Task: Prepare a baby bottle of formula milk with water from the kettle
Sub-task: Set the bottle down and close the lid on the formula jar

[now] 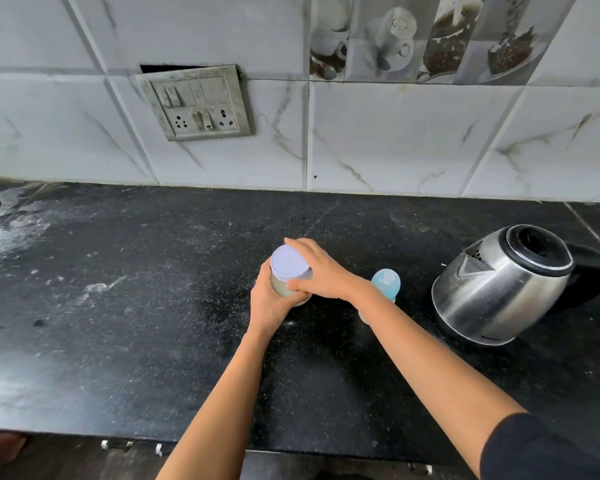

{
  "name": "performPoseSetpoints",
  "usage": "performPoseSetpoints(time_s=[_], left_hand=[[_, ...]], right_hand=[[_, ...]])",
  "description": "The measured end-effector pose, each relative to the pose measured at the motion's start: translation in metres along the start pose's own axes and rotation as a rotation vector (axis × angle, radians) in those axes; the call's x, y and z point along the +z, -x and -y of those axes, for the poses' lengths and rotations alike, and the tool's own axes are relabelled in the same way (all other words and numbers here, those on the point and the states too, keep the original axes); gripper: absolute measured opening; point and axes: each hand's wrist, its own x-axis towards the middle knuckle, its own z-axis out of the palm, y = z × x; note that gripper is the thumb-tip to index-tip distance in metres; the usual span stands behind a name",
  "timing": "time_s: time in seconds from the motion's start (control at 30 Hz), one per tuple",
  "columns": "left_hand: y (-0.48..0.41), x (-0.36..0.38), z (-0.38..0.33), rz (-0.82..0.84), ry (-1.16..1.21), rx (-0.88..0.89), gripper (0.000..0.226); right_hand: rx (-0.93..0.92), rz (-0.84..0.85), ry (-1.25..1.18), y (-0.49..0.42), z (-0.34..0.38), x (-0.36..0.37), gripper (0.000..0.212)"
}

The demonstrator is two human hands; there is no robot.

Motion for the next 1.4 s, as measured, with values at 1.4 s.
performPoseSetpoints(time_s=[1.4], left_hand=[[0.006,0.007,-0.004,-0.081,0.003,-0.102,0.082]], right_hand=[[0.064,0.19,0.771,-0.023,0.062,-0.047,0.063]])
